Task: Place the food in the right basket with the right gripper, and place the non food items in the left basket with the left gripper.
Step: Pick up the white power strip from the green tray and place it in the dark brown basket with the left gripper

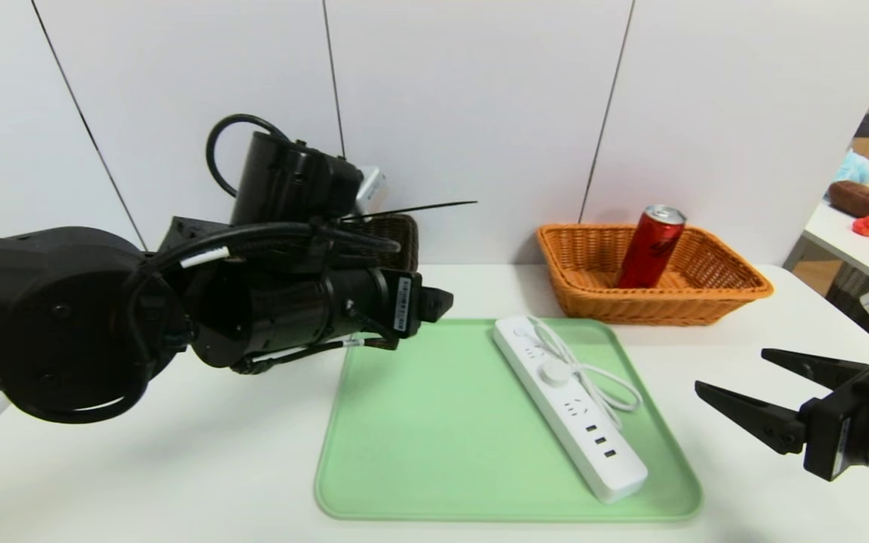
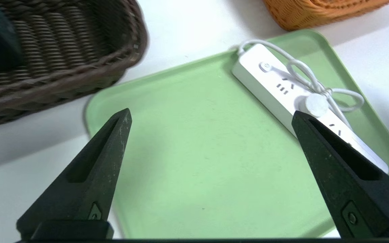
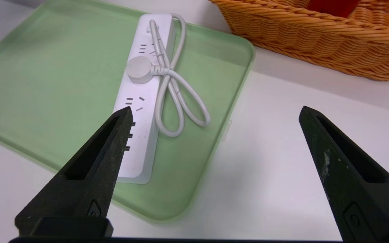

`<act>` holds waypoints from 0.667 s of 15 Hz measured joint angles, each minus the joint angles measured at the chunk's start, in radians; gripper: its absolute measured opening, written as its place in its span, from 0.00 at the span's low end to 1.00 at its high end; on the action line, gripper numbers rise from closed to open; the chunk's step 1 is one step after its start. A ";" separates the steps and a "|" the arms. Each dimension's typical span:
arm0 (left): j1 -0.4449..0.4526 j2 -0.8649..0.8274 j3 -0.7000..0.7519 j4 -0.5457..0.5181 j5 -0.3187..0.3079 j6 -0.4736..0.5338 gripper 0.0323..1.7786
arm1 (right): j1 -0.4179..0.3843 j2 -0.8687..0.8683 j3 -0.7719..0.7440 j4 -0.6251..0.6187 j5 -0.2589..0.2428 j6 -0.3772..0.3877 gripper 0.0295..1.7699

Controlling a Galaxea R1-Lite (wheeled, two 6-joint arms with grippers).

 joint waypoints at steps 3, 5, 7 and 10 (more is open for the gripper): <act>-0.061 0.071 -0.040 0.002 0.007 -0.007 0.95 | -0.029 -0.021 0.011 0.000 0.001 0.000 0.96; -0.095 0.127 -0.092 0.020 0.033 -0.007 0.95 | -0.033 -0.027 0.017 -0.001 0.002 0.000 0.96; -0.126 0.191 -0.172 0.061 0.067 -0.014 0.95 | -0.036 -0.029 0.018 -0.002 0.001 0.001 0.96; -0.163 0.279 -0.310 0.161 0.089 -0.060 0.95 | -0.040 -0.029 0.017 -0.002 0.000 0.001 0.96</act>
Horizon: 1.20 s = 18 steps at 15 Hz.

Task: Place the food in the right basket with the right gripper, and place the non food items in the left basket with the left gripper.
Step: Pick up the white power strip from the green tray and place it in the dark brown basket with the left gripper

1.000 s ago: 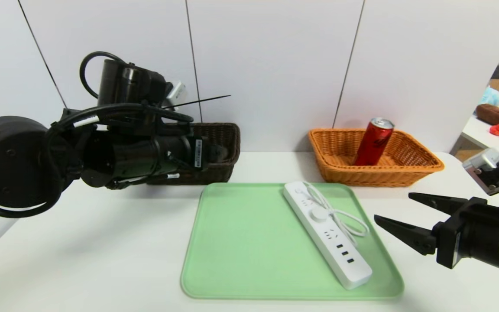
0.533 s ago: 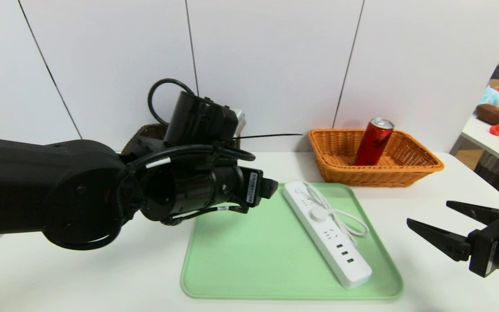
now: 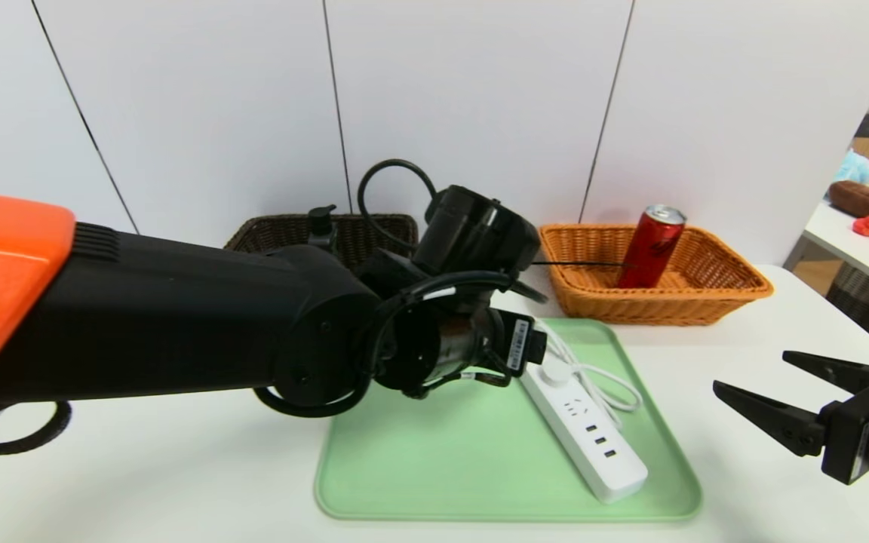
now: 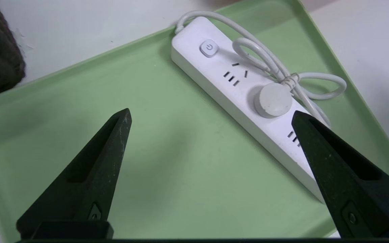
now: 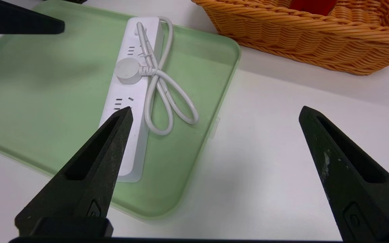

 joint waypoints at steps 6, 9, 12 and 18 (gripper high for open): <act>-0.056 0.140 -0.266 0.280 0.068 -0.149 0.95 | 0.000 0.002 0.006 0.000 0.003 0.000 0.96; -0.075 0.194 -0.411 0.426 0.071 -0.233 0.95 | 0.000 0.002 0.016 0.000 0.004 0.000 0.96; -0.095 0.238 -0.476 0.503 0.078 -0.298 0.95 | 0.000 0.001 0.025 0.000 0.007 0.000 0.96; -0.124 0.267 -0.485 0.483 0.129 -0.350 0.95 | 0.001 0.000 0.045 -0.001 0.009 0.001 0.96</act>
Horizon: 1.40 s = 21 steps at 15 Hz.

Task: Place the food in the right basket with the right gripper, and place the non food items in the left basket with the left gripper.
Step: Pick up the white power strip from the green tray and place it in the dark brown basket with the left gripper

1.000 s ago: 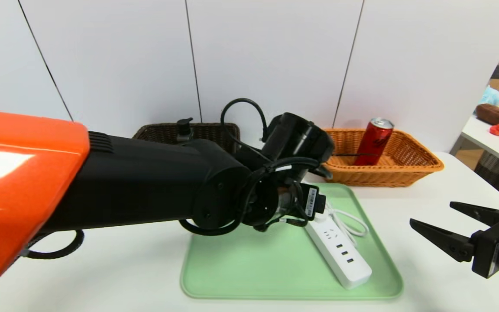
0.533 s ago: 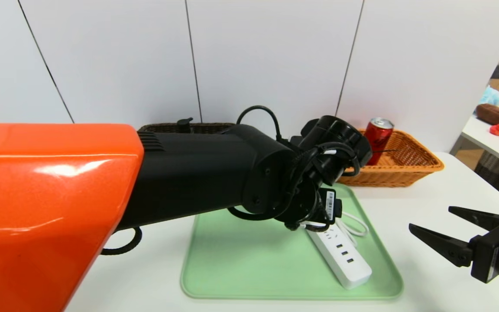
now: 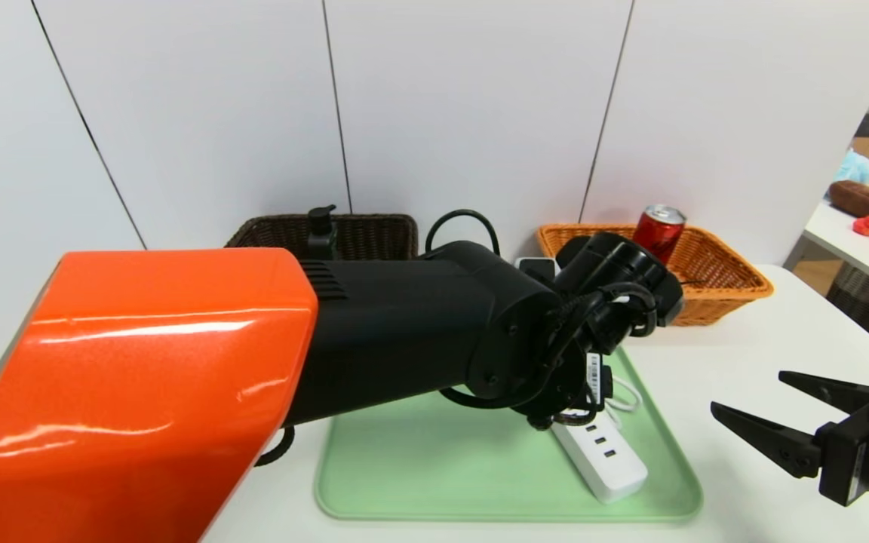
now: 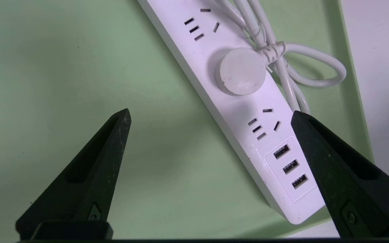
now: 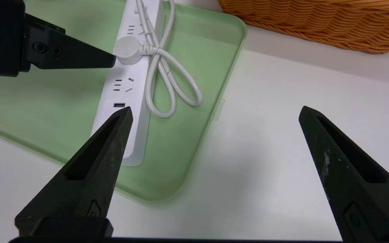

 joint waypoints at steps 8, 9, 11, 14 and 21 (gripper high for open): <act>-0.080 0.063 -0.001 -0.116 0.183 -0.009 0.95 | 0.000 -0.001 0.015 0.000 0.001 0.001 0.96; -0.084 0.072 -0.001 -0.119 0.188 -0.009 0.95 | 0.000 -0.001 0.016 0.000 0.000 0.001 0.96; -0.092 0.089 -0.001 -0.123 0.195 -0.008 0.95 | 0.000 -0.001 0.021 -0.001 0.001 0.001 0.96; -0.095 0.106 -0.001 -0.131 0.206 -0.004 0.95 | 0.000 -0.001 0.028 -0.004 0.001 0.023 0.96; -0.094 0.139 -0.001 -0.160 0.215 0.002 0.95 | 0.000 -0.002 0.037 -0.009 0.001 0.027 0.96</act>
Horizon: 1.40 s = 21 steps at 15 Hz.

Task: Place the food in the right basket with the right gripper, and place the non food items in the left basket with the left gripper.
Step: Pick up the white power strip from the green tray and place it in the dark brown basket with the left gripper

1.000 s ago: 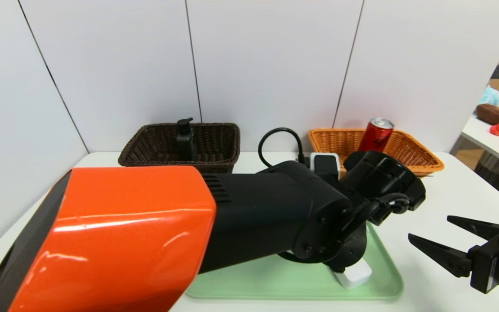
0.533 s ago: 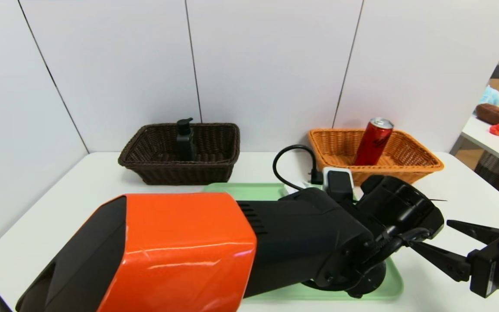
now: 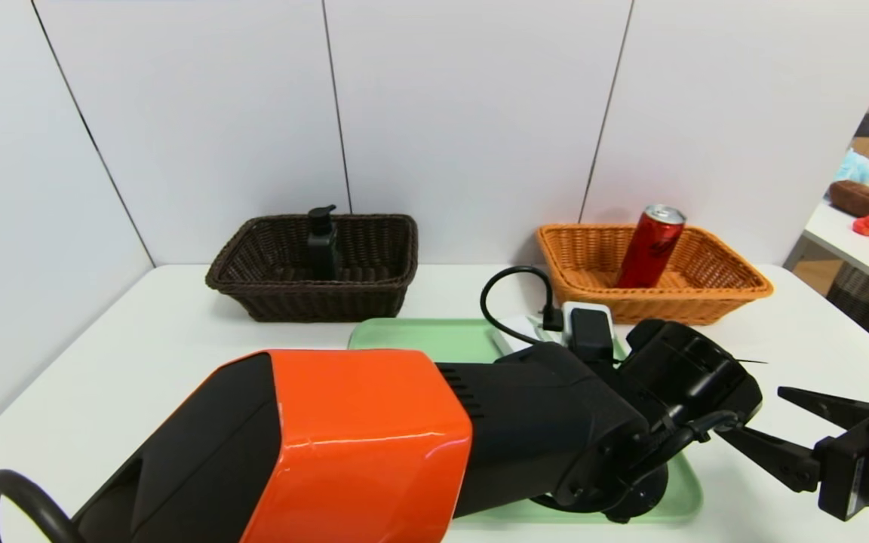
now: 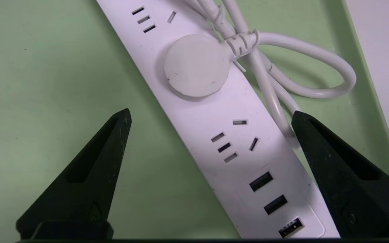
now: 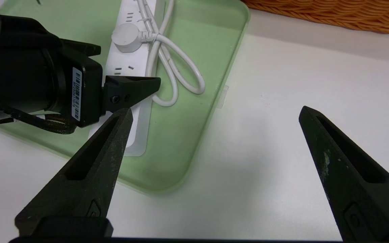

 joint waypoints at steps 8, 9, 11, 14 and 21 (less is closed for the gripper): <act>0.025 0.006 -0.002 -0.003 0.002 0.020 0.95 | 0.000 0.000 0.001 -0.002 0.000 0.003 0.96; 0.030 0.005 -0.001 0.002 0.002 0.020 0.95 | 0.000 0.000 0.001 -0.002 0.000 0.003 0.96; 0.038 0.004 0.000 0.007 0.002 0.020 0.95 | 0.000 0.000 -0.001 -0.002 0.000 0.003 0.96; 0.047 0.005 0.000 0.004 0.002 0.021 0.95 | 0.000 -0.001 -0.001 -0.002 0.000 0.003 0.96; 0.066 0.030 -0.002 -0.019 0.001 0.020 0.95 | 0.000 -0.001 0.001 -0.002 0.000 0.003 0.96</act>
